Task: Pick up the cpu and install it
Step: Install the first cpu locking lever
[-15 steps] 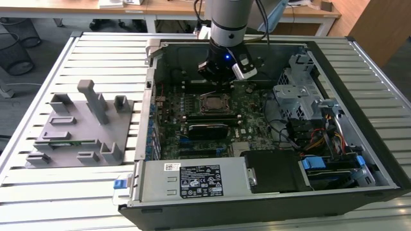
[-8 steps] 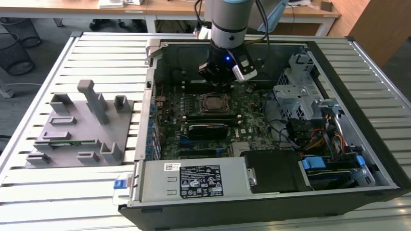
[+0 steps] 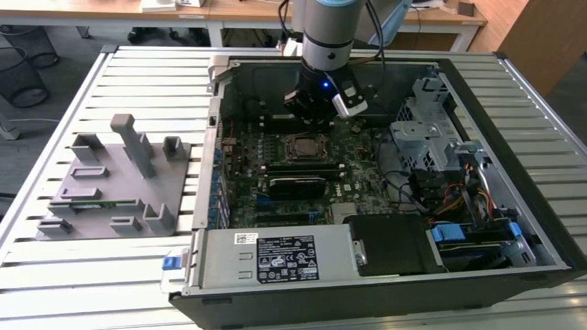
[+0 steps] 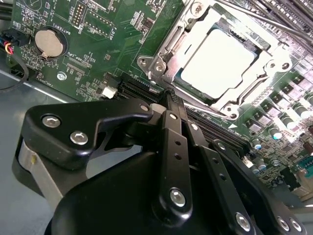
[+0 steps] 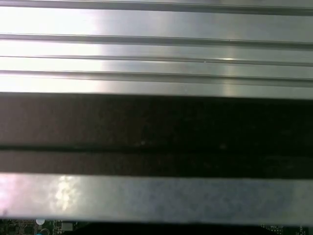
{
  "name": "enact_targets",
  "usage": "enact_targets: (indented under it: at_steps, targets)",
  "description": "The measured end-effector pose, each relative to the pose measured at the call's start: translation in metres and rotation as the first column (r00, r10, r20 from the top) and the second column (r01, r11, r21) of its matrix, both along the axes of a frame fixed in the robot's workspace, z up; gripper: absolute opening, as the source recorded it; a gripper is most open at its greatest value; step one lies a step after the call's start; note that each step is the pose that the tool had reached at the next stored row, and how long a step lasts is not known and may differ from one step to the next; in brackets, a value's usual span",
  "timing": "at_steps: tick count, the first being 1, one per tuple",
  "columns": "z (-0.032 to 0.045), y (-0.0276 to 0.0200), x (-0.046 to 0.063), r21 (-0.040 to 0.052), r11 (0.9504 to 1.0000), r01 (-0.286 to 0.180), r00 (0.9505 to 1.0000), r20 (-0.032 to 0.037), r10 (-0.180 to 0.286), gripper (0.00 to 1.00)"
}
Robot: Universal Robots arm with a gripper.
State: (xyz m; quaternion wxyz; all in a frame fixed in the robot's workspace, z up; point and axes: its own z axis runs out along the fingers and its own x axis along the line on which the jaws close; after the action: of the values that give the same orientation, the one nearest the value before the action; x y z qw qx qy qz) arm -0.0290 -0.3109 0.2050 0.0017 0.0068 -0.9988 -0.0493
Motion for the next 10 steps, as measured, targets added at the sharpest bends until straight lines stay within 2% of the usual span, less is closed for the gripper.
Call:
enact_targets:
  at_steps: [10]
  targets:
    - [-0.003, 0.0, 0.0006, 0.0001, 1.0, 0.0, 1.0, -0.0036, 0.0, 0.11]
